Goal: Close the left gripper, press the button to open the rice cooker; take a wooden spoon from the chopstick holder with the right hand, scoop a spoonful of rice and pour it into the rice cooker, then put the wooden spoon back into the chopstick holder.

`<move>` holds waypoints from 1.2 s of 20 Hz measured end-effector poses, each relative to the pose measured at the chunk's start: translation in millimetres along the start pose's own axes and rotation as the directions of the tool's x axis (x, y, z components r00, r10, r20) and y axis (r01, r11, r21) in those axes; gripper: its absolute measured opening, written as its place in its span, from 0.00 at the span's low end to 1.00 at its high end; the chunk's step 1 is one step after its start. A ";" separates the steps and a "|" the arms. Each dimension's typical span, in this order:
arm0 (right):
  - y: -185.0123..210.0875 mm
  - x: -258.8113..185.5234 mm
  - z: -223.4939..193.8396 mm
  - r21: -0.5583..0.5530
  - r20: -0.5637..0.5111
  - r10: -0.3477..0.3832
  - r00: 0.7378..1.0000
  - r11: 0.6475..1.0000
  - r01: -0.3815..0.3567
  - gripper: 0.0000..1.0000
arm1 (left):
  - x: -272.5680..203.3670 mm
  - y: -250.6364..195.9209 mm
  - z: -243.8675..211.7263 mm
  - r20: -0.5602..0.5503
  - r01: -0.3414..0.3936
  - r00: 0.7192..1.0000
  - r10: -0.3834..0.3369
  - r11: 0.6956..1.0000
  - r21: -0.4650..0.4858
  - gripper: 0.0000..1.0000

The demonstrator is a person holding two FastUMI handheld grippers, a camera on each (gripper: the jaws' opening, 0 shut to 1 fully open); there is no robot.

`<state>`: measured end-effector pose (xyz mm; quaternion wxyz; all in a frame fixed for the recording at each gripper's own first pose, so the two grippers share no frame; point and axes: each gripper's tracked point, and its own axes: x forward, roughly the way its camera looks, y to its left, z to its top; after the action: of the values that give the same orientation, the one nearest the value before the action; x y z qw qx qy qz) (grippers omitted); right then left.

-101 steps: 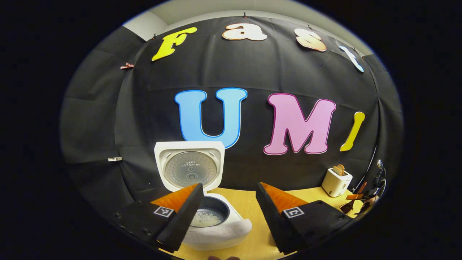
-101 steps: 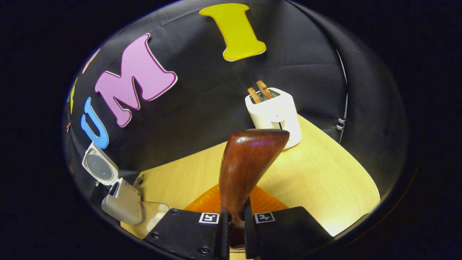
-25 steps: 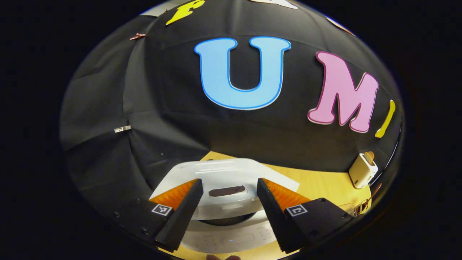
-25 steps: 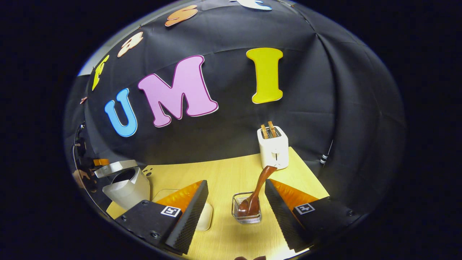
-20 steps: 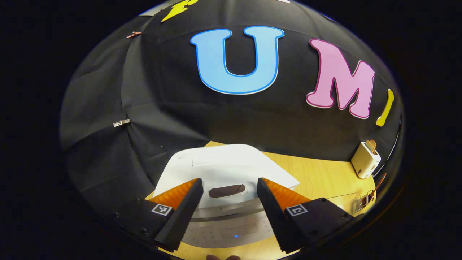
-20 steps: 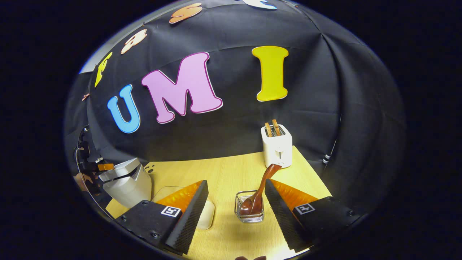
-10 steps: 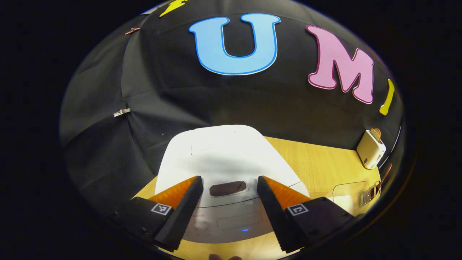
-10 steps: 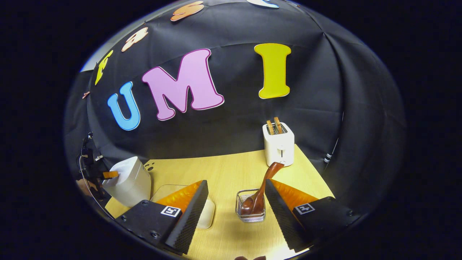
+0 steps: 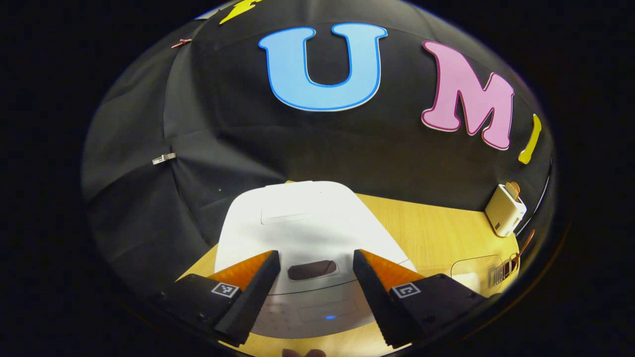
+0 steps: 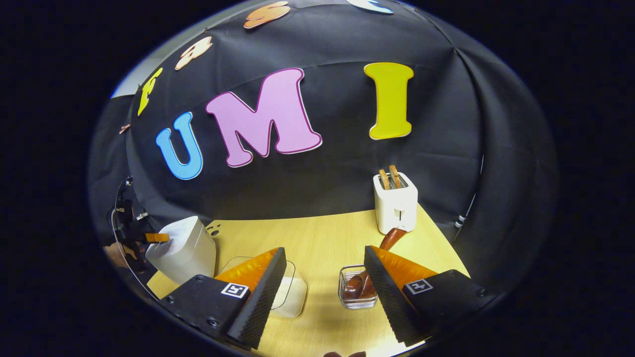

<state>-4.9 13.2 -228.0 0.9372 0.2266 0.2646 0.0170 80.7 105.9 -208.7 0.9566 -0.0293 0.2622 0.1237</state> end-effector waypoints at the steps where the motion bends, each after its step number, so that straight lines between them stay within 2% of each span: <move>1: 3.9 -1.9 2.2 -0.015 0.002 0.009 1.000 1.000 -0.009 0.98 | -5.5 -0.4 6.4 0.021 0.008 1.000 -0.009 1.000 0.011 0.95; 3: 11.2 -3.7 5.1 -0.027 0.007 0.026 1.000 0.999 -0.026 0.98 | -17.7 -7.0 22.2 0.065 0.035 0.997 -0.037 0.999 0.028 0.99; 4: 15.4 -5.0 7.4 -0.031 0.011 0.035 0.999 0.999 -0.035 0.98 | -24.5 -12.4 29.2 0.086 0.053 0.995 -0.056 0.998 0.033 0.96; 7: 27.1 -7.0 15.3 -0.056 0.019 0.057 0.998 0.997 -0.056 0.98 | -49.7 -32.0 47.9 0.154 0.126 0.979 -0.131 0.991 0.045 0.95; 10: 41.6 -11.3 24.0 -0.096 0.030 0.088 0.996 0.992 -0.085 0.98 | -73.2 -56.7 62.3 0.228 0.227 0.945 -0.234 0.972 0.056 0.96; 17: 74.2 -26.2 43.4 -0.141 0.063 0.147 0.987 0.980 -0.137 0.98 | -116.9 -77.5 68.9 0.330 0.346 0.875 -0.354 0.934 0.086 0.94; 24: 80.0 -28.0 39.0 -0.129 0.057 0.150 0.987 0.982 -0.141 0.98 | -129.5 -85.6 50.8 0.302 0.364 0.877 -0.374 0.927 0.094 0.94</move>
<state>-2.3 64.5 -150.1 0.9540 0.1869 0.2145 0.0945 19.7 0.6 -99.8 0.9923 -0.0424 0.0981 -0.0621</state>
